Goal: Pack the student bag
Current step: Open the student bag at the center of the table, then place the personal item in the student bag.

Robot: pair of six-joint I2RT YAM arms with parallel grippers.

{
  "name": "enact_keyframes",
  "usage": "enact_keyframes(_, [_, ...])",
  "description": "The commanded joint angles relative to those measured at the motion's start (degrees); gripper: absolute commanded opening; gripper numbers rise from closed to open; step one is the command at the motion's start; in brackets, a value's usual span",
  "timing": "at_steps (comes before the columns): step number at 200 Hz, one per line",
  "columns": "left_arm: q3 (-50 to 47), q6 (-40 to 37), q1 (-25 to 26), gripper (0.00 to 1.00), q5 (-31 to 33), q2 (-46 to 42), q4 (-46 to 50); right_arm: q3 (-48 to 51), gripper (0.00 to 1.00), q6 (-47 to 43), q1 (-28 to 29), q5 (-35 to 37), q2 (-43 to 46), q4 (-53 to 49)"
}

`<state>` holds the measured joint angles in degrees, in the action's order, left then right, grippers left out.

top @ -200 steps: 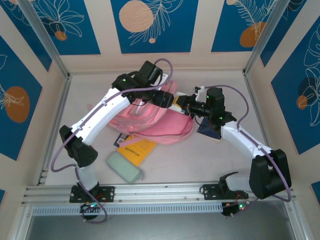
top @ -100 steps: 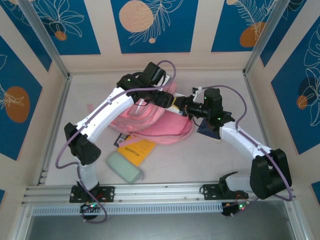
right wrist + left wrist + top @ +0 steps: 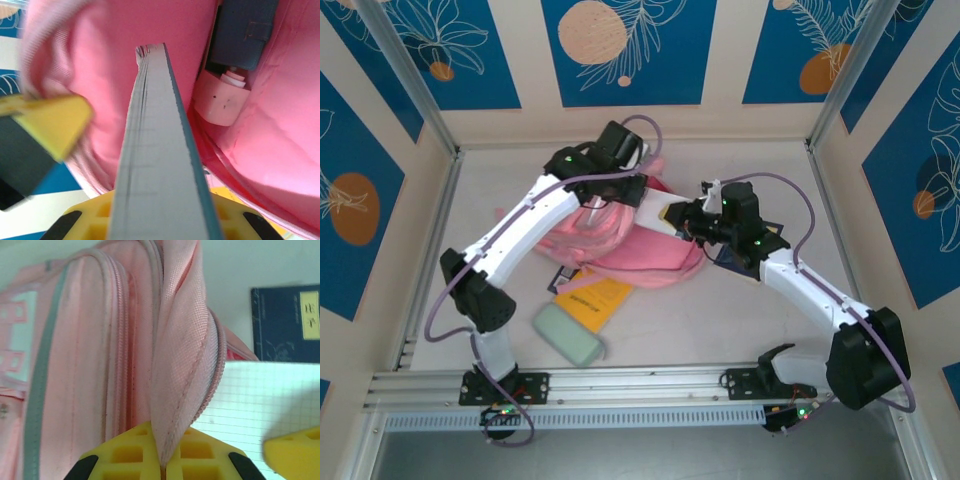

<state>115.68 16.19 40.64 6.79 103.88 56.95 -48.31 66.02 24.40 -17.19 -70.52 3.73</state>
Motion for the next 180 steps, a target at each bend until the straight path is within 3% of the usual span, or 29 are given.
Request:
enact_keyframes(1, [-0.62, 0.96, -4.16, 0.00, 6.32, -7.90, -3.34, 2.47, 0.02, -4.66, 0.56, 5.13, 0.39, -3.31])
enact_keyframes(38, [-1.25, -0.35, -6.79, 0.00, 7.01, -9.87, -3.80, 7.83, 0.02, -3.05, 0.34, 5.46, -3.42, 1.17])
enact_keyframes(89, [-2.47, 0.40, -7.51, 0.00, 3.13, -10.06, -5.30, 5.12, 0.01, 1.04, 0.60, 1.30, -8.03, 6.68])
enact_keyframes(131, [-2.48, 0.98, -7.54, 0.00, -0.89, -9.57, -6.75, -3.79, 0.02, 5.20, 2.78, -0.51, -15.04, 10.03])
enact_keyframes(180, [-2.47, -0.43, -7.51, 0.00, -2.19, -10.85, -7.59, -18.27, 0.03, 13.23, 6.23, 2.40, -30.16, 7.52])
